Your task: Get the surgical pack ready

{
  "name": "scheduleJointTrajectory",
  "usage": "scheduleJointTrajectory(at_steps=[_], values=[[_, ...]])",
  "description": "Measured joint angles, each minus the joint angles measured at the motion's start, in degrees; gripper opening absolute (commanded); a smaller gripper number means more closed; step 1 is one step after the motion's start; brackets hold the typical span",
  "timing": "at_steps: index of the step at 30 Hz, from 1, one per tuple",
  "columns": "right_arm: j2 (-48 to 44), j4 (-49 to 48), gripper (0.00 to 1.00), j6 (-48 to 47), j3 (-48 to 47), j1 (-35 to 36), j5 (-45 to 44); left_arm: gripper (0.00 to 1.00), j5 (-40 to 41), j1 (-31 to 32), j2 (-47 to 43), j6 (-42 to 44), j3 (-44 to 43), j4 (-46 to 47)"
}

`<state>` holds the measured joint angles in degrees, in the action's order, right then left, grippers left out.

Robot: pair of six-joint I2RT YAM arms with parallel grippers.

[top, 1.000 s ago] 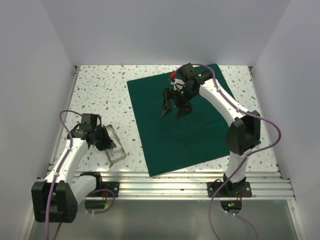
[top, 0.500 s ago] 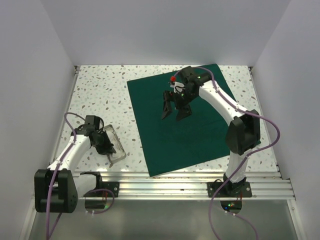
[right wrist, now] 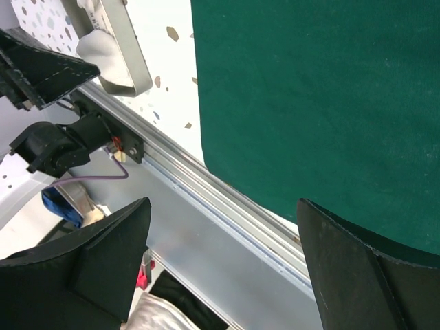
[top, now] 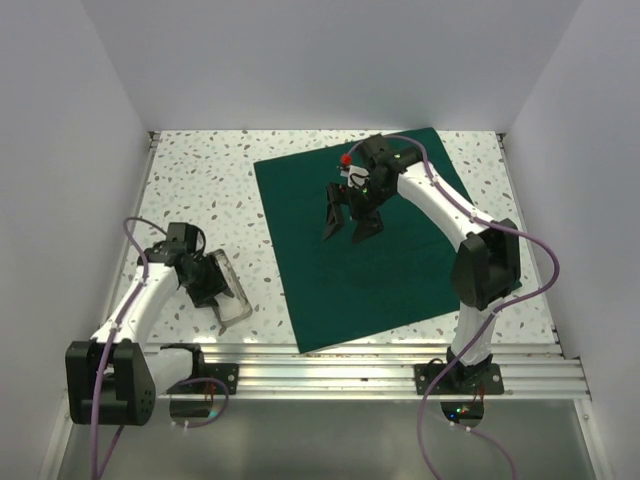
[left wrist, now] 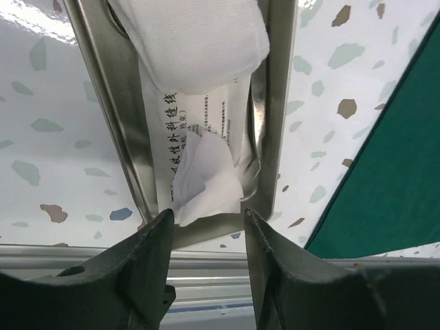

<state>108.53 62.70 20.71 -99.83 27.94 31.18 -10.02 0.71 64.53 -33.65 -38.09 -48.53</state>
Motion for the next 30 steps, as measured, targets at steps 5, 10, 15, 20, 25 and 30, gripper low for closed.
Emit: scheduleJointTrajectory(at_steps=[5, 10, 15, 20, 25, 30], values=[[0.0, -0.15, 0.91, 0.0, 0.0, 0.0, 0.72, 0.4, 0.2, 0.0, -1.84, -0.26, -2.64, -2.95], [0.0, -0.2, 0.91, 0.02, 0.0, 0.0, 1.49, 0.17, 0.94, 0.0, -1.51, -0.48, -3.72, -4.35], [0.0, -0.22, 0.91, 0.02, 0.0, 0.0, 1.6, 0.0, 1.62, 0.0, 2.32, -1.31, -3.69, -3.37], [0.0, -0.48, 0.91, 0.02, 0.0, 0.0, 1.62, 0.0, 3.72, 0.0, 9.81, -1.25, -3.54, -1.53], [0.0, -0.66, 0.91, 0.04, 0.0, 0.0, 1.77, 0.05, 5.22, 0.0, 11.1, -1.14, -3.63, -0.37], [0.0, -0.7, 0.93, 0.02, 0.0, 0.0, 1.81, 0.44, 5.97, 0.0, 7.63, -0.5, -8.52, -1.46]])
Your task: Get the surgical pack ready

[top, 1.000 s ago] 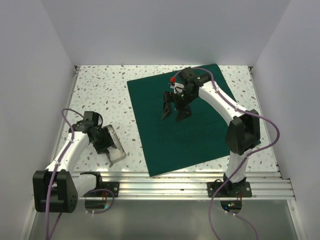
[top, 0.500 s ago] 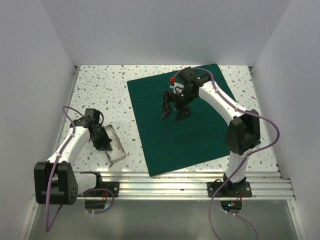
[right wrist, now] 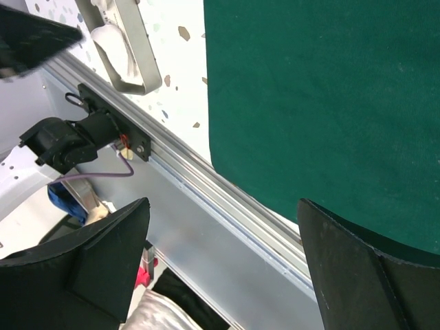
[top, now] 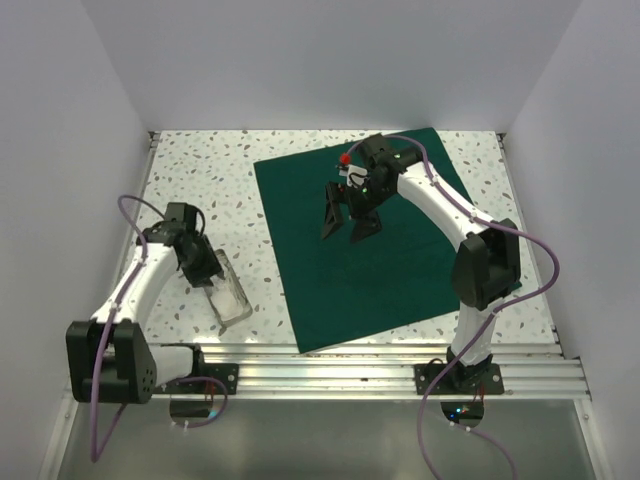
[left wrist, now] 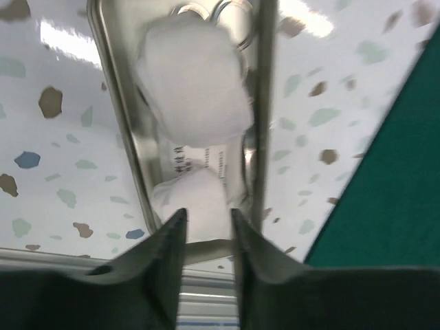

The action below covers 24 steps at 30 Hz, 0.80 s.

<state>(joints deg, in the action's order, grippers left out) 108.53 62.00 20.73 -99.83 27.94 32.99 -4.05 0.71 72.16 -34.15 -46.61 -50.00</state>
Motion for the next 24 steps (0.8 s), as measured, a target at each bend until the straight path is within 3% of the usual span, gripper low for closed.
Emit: scheduleJointTrajectory(at_steps=[4, 8, 14, 16, 24], values=[[0.02, 0.04, 0.97, 0.02, -0.02, 0.0, 0.02, 0.52, 0.13, 0.0, -6.91, 0.52, -4.11, 0.17], [0.76, 0.09, 0.99, 0.07, -0.59, 0.0, 0.22, 0.57, 2.4, -0.02, -5.92, 0.31, -4.39, -0.39], [1.57, 0.13, 0.99, 0.07, -1.29, 0.0, 1.03, 0.51, 5.6, -1.29, 4.28, -0.35, -2.4, 0.52], [1.57, 0.09, 0.99, 0.07, -1.29, 0.0, 1.05, 0.46, 6.8, -1.88, 5.62, -0.79, -1.55, 0.61], [0.68, 0.0, 0.99, 0.02, 1.01, 0.0, 1.03, 0.44, 9.38, -2.25, 6.84, -2.19, -1.27, 1.05]])
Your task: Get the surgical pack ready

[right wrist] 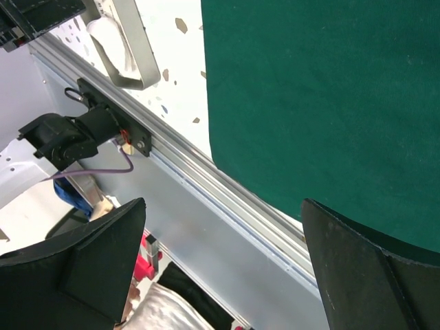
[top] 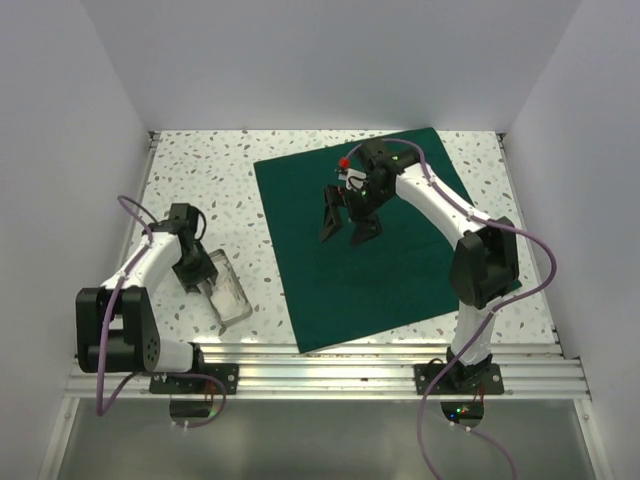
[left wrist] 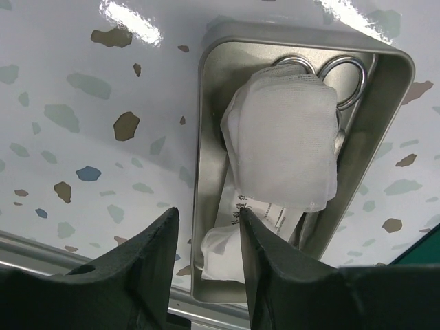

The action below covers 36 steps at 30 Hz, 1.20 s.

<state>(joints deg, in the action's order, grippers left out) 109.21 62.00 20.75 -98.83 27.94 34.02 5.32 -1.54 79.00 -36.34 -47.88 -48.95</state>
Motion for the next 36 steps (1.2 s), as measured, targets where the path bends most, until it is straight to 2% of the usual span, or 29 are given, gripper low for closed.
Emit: scheduleJointTrajectory(at_steps=[8, 10, 12, 18, 24, 30, 36], values=[[0.0, -0.04, 0.99, 0.02, 0.09, 0.0, 0.0, 0.22, -0.42, -0.02, 4.81, -0.59, 2.51, 3.08], [0.0, -0.04, 0.99, 0.02, 0.09, 0.0, 0.0, 0.13, -0.39, -0.09, 4.9, -0.57, 2.64, 3.17], [0.0, -0.07, 0.99, 0.02, 0.09, 0.0, -0.02, 0.0, -0.42, -0.31, 4.9, -0.5, 2.64, 3.39], [-0.83, -0.09, 0.99, 0.07, 0.11, 0.0, -0.42, 0.0, -0.66, -0.33, 3.85, -0.74, 2.23, 2.54], [-1.7, -0.28, 0.99, 2.43, 0.09, -1.01, -3.04, 0.0, -3.26, 1.51, 1.22, -6.32, -5.7, -1.88], [-1.97, -0.33, 0.99, 11.32, -0.13, -6.95, -14.01, 0.0, -6.08, 14.78, 6.91, -19.56, -16.72, -1.07], [-5.27, 0.33, 0.99, 21.4, -0.07, -16.13, -25.18, 0.0, -5.46, 27.39, 24.87, -32.68, -33.03, -1.33]])
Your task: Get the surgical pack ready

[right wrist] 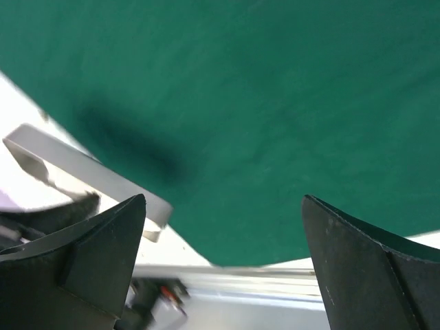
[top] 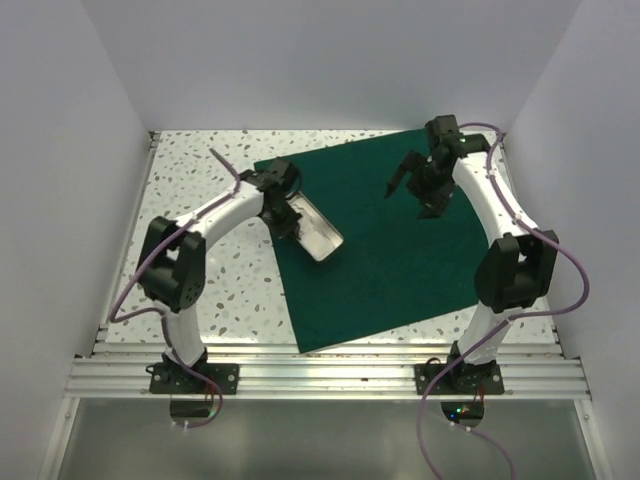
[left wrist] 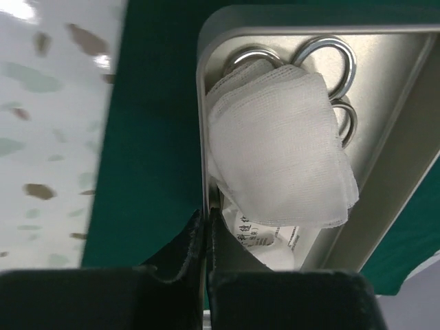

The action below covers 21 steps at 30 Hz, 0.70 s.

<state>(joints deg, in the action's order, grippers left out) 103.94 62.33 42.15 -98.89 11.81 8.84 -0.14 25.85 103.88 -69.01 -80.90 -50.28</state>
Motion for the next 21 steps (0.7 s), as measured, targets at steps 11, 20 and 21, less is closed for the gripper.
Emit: scheduleJointTrajectory(at_steps=[11, 20, 21], values=[[-0.42, 4.22, 0.99, 4.11, -5.99, -8.41, -8.44, 0.0, 1.4, 12.28, 27.78, -16.24, -33.0, -1.81], [-2.05, 4.02, 0.99, 3.21, -3.52, -8.98, -9.38, 0.0, -0.26, 17.16, 33.81, -25.2, -37.88, -4.0], [-2.43, 4.07, 0.99, 2.97, -2.8, -9.01, -9.35, 0.0, -0.46, 17.44, 33.81, -25.62, -37.92, -4.09]])
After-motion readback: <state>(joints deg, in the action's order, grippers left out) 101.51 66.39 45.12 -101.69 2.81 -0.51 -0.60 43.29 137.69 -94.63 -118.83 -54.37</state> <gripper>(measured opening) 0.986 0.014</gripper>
